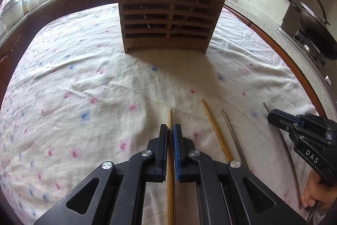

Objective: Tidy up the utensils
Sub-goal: 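Carry both chopsticks up over the wooden caddy with both tools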

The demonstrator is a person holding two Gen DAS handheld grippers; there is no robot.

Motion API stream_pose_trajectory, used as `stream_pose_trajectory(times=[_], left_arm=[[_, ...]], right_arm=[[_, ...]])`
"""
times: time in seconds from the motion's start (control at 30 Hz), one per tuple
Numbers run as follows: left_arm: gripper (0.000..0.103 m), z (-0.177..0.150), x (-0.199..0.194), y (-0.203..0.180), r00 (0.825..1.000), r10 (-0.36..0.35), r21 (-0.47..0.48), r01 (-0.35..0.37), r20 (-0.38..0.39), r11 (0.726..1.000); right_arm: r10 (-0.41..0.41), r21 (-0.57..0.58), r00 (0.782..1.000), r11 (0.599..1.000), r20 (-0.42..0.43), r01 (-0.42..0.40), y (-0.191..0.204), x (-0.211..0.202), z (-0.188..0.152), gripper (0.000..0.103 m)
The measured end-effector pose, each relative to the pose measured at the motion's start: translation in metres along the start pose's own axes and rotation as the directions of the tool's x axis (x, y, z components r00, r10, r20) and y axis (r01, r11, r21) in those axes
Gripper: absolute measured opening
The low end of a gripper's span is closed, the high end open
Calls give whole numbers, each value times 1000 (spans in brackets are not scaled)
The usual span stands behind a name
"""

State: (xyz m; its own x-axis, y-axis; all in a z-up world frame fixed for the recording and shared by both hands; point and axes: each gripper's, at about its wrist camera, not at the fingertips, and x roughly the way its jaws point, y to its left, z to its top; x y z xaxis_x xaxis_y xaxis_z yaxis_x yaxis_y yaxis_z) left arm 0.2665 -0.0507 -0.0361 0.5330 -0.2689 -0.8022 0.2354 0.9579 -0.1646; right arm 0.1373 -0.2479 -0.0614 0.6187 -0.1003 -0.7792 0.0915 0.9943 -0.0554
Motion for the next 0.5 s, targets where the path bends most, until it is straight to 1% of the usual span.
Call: stream_pose_trajectory(times=[0.1, 0.17, 0.23, 0.3, 0.37, 0.5], left_arm=[[4, -8, -23, 6, 999, -38, -29, 39, 35, 999], [4, -13, -42, 9, 996, -55, -39, 58, 70, 998], [4, -16, -63, 11, 991, -68, -43, 73, 111, 996], [4, -20, -86, 13, 984, -85, -50, 94, 157, 994], [4, -24, -108, 15, 976, -89, -50, 101, 199, 994], [4, -29, -152, 18, 952, -106, -38, 122, 289, 992]], right_arm=[[39, 28, 999, 999, 29, -40, -2, -14, -2, 4], [78, 53, 995, 995, 60, -81, -4, -27, -2, 4], [101, 66, 990, 992, 101, -108, -4, -43, 0, 4], [120, 66, 982, 989, 143, -130, -2, -61, 4, 4], [134, 60, 973, 987, 189, -148, 1, -79, 9, 4], [156, 47, 948, 983, 278, -176, 5, -116, 21, 4]])
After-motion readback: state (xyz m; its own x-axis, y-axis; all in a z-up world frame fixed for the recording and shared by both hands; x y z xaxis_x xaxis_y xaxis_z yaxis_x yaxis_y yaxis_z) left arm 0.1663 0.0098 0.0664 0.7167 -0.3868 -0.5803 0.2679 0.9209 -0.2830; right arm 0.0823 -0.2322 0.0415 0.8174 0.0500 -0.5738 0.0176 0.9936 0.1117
